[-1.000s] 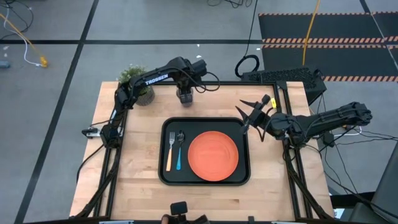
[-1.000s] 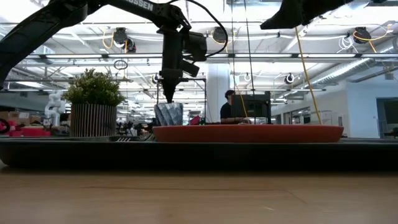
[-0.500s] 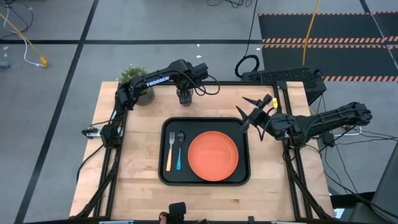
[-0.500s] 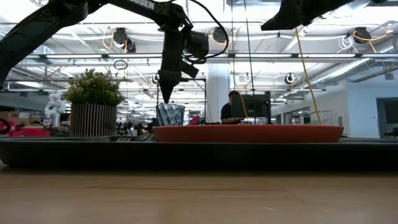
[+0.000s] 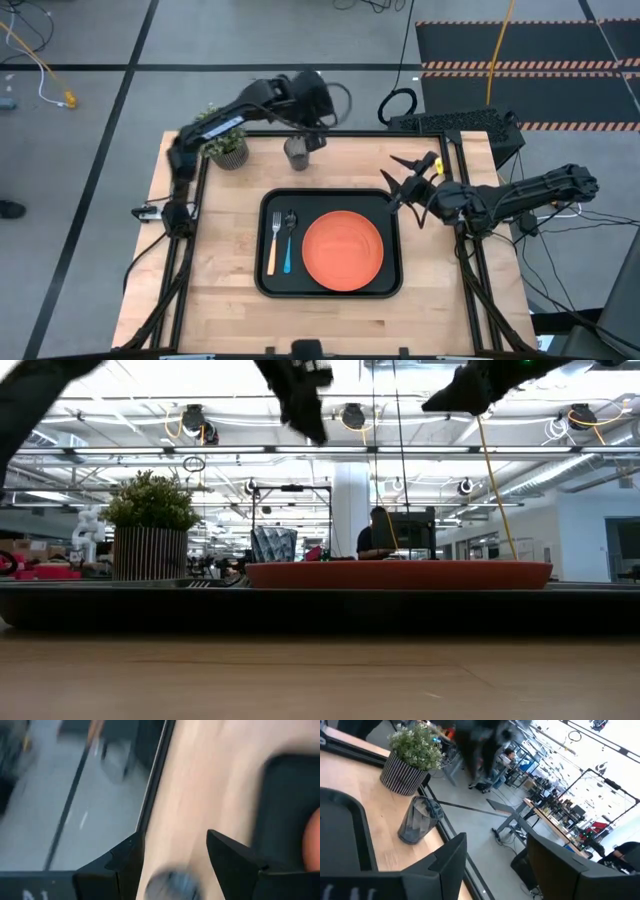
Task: Pick and place plate/cup/fork/spoon on tray
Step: Put the blue cup to the top right of the orange plate on the black table tray
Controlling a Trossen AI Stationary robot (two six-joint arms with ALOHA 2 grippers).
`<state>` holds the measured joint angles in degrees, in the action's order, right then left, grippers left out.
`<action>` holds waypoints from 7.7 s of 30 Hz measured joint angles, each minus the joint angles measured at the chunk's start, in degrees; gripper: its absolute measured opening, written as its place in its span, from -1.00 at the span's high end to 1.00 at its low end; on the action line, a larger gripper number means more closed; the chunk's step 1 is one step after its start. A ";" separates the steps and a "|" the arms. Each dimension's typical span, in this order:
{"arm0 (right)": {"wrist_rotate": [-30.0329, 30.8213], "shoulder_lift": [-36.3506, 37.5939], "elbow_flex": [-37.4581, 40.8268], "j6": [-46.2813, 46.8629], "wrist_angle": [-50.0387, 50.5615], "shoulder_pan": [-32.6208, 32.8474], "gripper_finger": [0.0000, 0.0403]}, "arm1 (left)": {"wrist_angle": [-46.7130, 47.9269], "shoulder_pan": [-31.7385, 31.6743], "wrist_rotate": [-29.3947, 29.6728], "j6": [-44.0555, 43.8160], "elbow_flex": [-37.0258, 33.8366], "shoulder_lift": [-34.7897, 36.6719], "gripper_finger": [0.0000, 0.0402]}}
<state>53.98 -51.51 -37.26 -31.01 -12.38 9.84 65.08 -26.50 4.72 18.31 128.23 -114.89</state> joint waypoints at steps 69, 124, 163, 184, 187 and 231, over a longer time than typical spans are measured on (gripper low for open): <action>-55.73 -67.25 -64.57 5.56 35.59 -33.11 0.03 | -97.67 17.79 15.80 -1.88 -103.89 72.62 -0.08; -43.63 -42.48 -64.45 29.72 91.09 -20.95 1.00 | -94.79 17.48 16.47 -4.01 -103.89 73.00 -0.08; -46.71 -30.25 -30.03 60.49 66.46 -13.48 1.00 | -88.78 20.70 16.41 -4.94 -103.87 81.48 -0.08; -47.30 -33.92 -26.57 59.70 59.51 -13.51 1.00 | -88.70 20.74 15.95 -4.94 -103.87 81.48 -0.08; -47.91 -33.68 -24.95 59.92 58.28 -13.63 0.99 | -88.68 20.74 15.95 -4.90 -103.87 81.48 -0.08; -46.79 -32.36 -24.00 51.76 61.69 -14.42 0.84 | -88.48 20.74 15.95 -4.79 -103.87 81.48 -0.08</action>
<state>7.19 -83.87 -61.26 20.75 49.31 -4.58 -23.40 -5.76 20.67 13.52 24.36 -33.41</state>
